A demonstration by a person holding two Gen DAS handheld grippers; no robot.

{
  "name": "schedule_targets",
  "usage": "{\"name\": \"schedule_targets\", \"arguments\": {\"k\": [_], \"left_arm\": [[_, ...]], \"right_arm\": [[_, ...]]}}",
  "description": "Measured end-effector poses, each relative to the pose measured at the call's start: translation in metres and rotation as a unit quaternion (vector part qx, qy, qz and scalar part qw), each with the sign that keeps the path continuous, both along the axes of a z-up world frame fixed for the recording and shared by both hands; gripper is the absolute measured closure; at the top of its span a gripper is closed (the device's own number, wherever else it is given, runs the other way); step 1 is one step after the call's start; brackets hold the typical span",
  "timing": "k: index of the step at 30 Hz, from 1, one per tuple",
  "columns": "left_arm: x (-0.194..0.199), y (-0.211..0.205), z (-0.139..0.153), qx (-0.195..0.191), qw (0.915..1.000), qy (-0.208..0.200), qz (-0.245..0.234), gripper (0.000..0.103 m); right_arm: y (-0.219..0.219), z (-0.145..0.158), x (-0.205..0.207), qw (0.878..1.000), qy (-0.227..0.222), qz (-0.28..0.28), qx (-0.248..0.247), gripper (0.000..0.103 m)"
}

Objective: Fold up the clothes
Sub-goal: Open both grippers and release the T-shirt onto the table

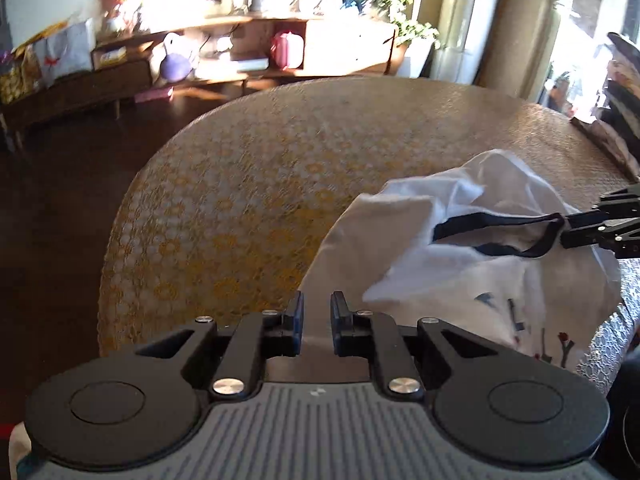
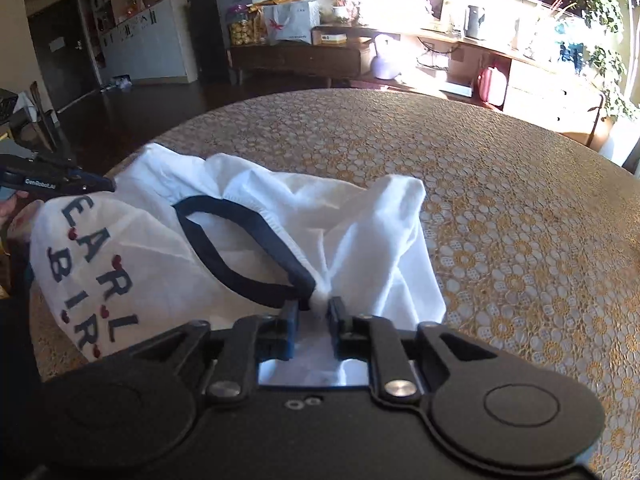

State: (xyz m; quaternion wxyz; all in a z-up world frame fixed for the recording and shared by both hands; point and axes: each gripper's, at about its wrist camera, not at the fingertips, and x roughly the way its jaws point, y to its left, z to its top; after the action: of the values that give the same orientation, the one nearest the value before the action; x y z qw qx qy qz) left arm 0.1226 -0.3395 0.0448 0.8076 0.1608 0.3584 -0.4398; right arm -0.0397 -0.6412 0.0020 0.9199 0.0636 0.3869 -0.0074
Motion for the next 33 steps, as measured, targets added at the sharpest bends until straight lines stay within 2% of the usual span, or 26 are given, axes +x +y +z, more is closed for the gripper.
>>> {"name": "schedule_targets", "arguments": {"k": [2, 5, 6, 7, 8, 9, 12, 17, 19, 23, 26, 29, 31, 33], "left_arm": [[-0.011, -0.008, 0.017, -0.015, 0.999, -0.028, -0.031, 0.086], [-0.022, -0.023, 0.038, -0.045, 0.9964, -0.031, -0.064, 0.075], [-0.023, -0.027, 0.04, -0.053, 0.9954, -0.025, -0.076, 0.069], [-0.023, -0.032, 0.041, -0.054, 0.9947, -0.025, -0.083, 0.05], [-0.024, -0.037, 0.039, -0.05, 0.9947, -0.034, -0.083, 0.042], [-0.024, -0.042, 0.037, -0.046, 0.9946, -0.042, -0.082, 0.039], [-0.021, -0.051, 0.022, -0.032, 0.9958, -0.048, -0.072, 0.039], [-0.008, -0.046, 0.005, -0.023, 0.9975, -0.026, -0.061, 0.039], [-0.004, -0.045, -0.001, -0.015, 0.9981, -0.019, -0.057, 0.039], [0.003, -0.031, -0.01, -0.004, 0.9992, -0.015, -0.036, 0.039], [0.005, -0.013, -0.001, -0.028, 0.9993, -0.007, -0.026, 0.039], [0.001, 0.007, 0.011, -0.041, 0.9989, -0.006, -0.024, 0.039], [-0.004, 0.019, 0.017, -0.043, 0.9987, -0.006, -0.025, 0.039], [-0.011, 0.029, 0.02, -0.043, 0.9985, -0.01, -0.031, 0.039]], "right_arm": [[0.005, 0.014, 0.001, 1.0, -0.015, 0.018, 0.002, 0.0], [0.017, 0.028, 0.016, 0.998, -0.031, 0.05, 0.02, 0.0], [0.021, 0.032, 0.022, 0.997, -0.036, 0.062, 0.028, 0.0], [0.025, 0.034, 0.029, 0.996, -0.038, 0.072, 0.035, 0.0], [0.03, 0.031, 0.038, 0.995, -0.034, 0.081, 0.038, 0.0], [0.036, 0.028, 0.048, 0.995, -0.03, 0.09, 0.041, 0.0], [0.049, 0.012, 0.074, 0.993, -0.01, 0.107, 0.044, 0.0], [0.05, -0.023, 0.106, 0.991, 0.042, 0.096, 0.087, 0.0], [0.052, -0.025, 0.108, 0.989, 0.046, 0.098, 0.097, 0.0], [0.064, 0.001, 0.093, 0.989, 0.009, 0.116, 0.093, 0.0], [0.084, 0.038, 0.064, 0.986, -0.035, 0.147, 0.068, 0.0], [0.11, 0.064, 0.034, 0.981, -0.056, 0.183, 0.043, 0.0], [0.131, 0.064, 0.019, 0.977, -0.05, 0.207, 0.035, 0.0], [0.151, 0.049, 0.012, 0.975, -0.029, 0.22, 0.029, 0.0]]}}
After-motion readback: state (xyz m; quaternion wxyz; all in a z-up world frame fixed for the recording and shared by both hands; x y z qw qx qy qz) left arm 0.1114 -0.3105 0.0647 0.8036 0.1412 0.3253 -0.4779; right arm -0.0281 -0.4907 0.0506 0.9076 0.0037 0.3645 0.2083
